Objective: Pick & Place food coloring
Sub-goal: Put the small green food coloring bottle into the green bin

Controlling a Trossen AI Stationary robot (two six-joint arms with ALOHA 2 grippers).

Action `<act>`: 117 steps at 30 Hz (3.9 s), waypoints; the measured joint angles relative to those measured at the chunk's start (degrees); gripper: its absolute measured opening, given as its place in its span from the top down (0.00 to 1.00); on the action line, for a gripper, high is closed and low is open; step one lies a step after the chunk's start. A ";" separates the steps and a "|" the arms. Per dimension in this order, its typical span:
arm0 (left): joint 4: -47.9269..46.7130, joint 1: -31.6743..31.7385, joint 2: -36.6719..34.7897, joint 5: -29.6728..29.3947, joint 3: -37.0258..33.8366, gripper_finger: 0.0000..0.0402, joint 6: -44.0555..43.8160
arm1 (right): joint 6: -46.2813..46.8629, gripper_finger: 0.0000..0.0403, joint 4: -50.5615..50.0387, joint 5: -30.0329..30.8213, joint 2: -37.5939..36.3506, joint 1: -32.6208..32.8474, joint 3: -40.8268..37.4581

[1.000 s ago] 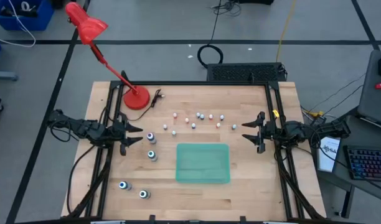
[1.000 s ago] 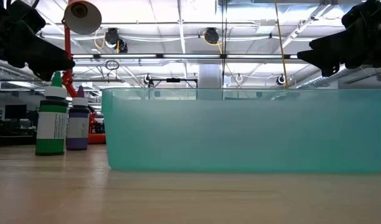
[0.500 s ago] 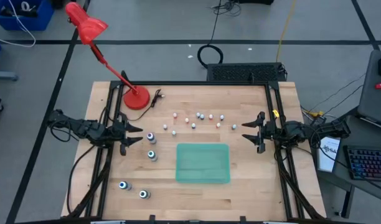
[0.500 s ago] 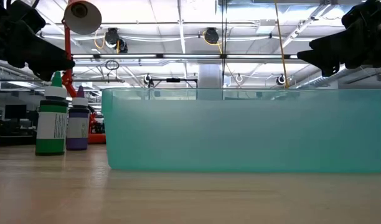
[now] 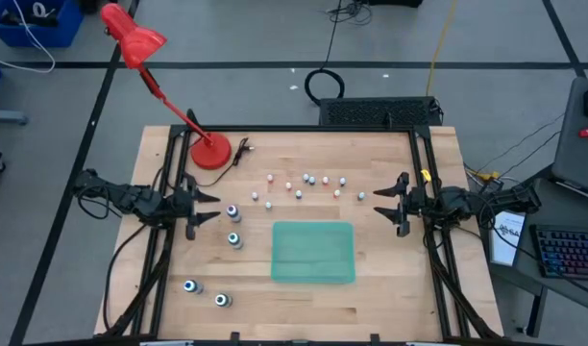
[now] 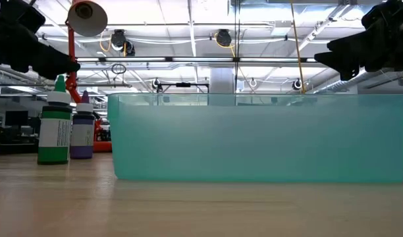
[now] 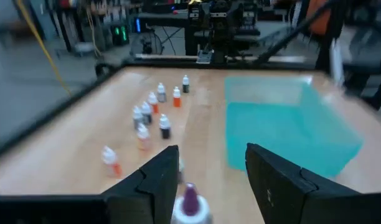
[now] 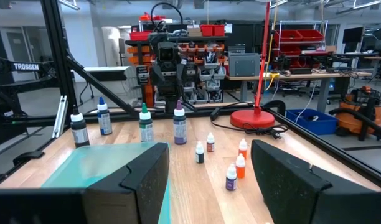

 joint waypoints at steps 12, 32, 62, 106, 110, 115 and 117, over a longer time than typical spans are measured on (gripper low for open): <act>0.00 0.00 0.00 0.63 0.00 0.54 9.95 | 2.93 0.47 3.67 0.43 0.05 0.00 0.02; 0.00 0.00 0.00 0.66 0.02 0.54 10.14 | 5.99 0.47 9.42 27.61 0.82 -0.07 0.02; 1.35 0.00 0.00 0.68 0.02 0.54 10.15 | 30.65 0.38 -75.22 -5.52 68.51 -22.30 69.55; 1.31 -0.01 0.02 0.68 0.02 0.54 10.14 | 25.17 0.34 -34.15 -9.14 73.40 -26.29 38.66; 1.31 0.00 0.02 0.68 0.02 0.54 10.15 | 25.20 0.34 -32.47 -9.16 73.40 -26.27 37.29; 1.31 -0.01 0.02 0.68 0.02 0.54 10.14 | 25.33 0.34 -31.30 -9.18 73.40 -26.27 36.94; 1.31 -0.02 0.01 0.68 0.02 0.54 10.14 | 25.11 0.34 -31.54 -9.17 73.40 -26.27 36.94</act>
